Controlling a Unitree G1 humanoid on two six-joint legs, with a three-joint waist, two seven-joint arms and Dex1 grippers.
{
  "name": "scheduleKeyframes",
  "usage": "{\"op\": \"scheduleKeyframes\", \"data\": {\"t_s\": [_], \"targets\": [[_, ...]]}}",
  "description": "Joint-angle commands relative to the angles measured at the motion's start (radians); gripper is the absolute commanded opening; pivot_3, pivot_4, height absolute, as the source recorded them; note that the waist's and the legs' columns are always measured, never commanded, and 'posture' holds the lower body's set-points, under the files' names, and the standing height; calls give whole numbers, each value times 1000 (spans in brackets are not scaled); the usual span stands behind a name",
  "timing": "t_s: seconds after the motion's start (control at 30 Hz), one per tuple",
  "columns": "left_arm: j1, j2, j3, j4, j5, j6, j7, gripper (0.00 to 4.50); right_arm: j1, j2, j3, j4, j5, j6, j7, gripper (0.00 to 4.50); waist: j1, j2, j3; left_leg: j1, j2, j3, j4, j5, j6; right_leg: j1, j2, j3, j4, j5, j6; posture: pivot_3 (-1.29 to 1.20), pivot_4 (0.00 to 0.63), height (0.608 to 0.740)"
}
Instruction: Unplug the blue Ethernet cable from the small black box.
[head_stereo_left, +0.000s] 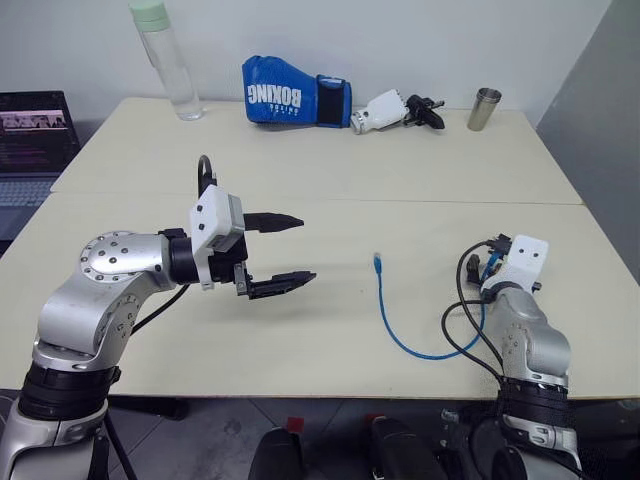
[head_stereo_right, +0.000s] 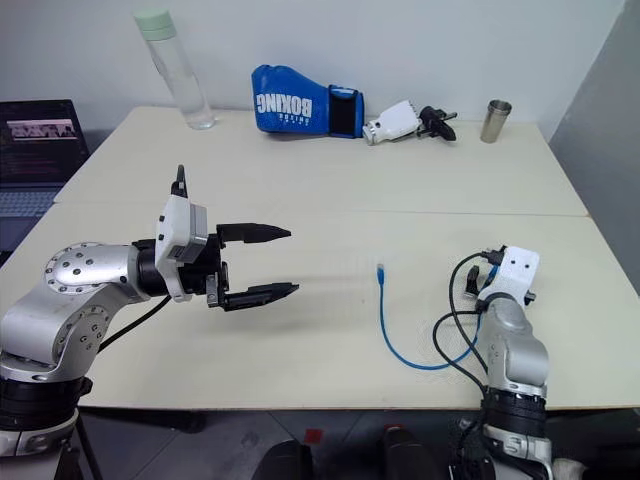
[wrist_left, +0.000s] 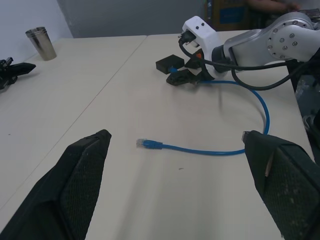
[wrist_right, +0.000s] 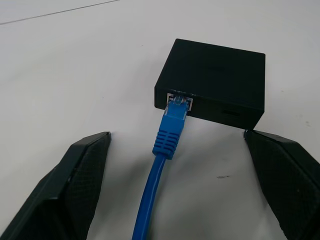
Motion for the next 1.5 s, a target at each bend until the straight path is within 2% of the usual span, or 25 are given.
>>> {"op": "scheduleKeyframes", "data": {"t_s": [0.03,0.37,0.47,0.5,0.57,0.7,0.8,0.93,1.07,1.23,1.5], "targets": [[-10,4,22,-14,-2,-19,4,4500,-13,54,-20,-2,18,33,-43,3571,-3,0,0,0,0,0,0,0,0,0,0,0,0,0,0,0,150,740],[-5,7,28,-4,2,-30,-2,4500,-28,79,-40,-2,14,38,-60,1342,-20,0,0,0,0,-1,0,0,0,0,0,0,0,0,0,0,150,740],[-5,-1,33,2,-7,-26,6,4500,-12,40,-4,-12,2,22,-6,785,-22,0,0,0,0,-1,0,0,0,0,0,0,0,0,0,0,150,740],[-4,-4,36,3,-13,-21,10,4500,-5,27,13,-19,-2,15,16,460,-22,0,0,0,0,-1,0,0,0,0,0,0,0,0,0,0,150,740],[-1,-4,43,12,-22,-6,17,4500,20,-32,84,-48,-15,-18,111,124,-23,0,0,0,0,0,0,0,0,0,0,0,0,0,0,0,150,740],[-1,-10,65,39,-63,46,37,4500,63,-192,244,-94,-79,-151,327,110,-24,1,1,0,0,0,-1,0,0,0,0,0,0,0,0,0,150,740],[-22,-7,84,65,-115,118,49,4500,52,-366,406,-102,-169,-364,549,109,-24,2,1,0,0,0,-1,0,0,-1,0,0,0,0,0,0,150,740],[-67,5,119,99,-219,241,47,4500,-14,-499,542,-60,-260,-642,730,108,-23,2,2,0,0,0,0,0,0,0,0,-1,-1,0,1,0,150,740],[-88,31,131,153,-277,341,21,4500,-115,-549,612,12,-297,-876,866,107,-22,2,2,0,0,-1,0,0,0,0,1,-1,-1,0,0,0,150,740],[-113,27,121,185,-322,418,17,4500,-265,-538,665,88,-279,-1106,1012,107,-18,1,2,0,0,-1,1,0,0,0,0,-1,0,0,0,0,150,740],[-122,-43,131,222,-342,456,81,4500,-359,-476,687,159,-284,-1239,1074,98,-9,1,2,0,0,-2,2,0,0,0,-1,-2,0,0,0,0,150,740]]}}
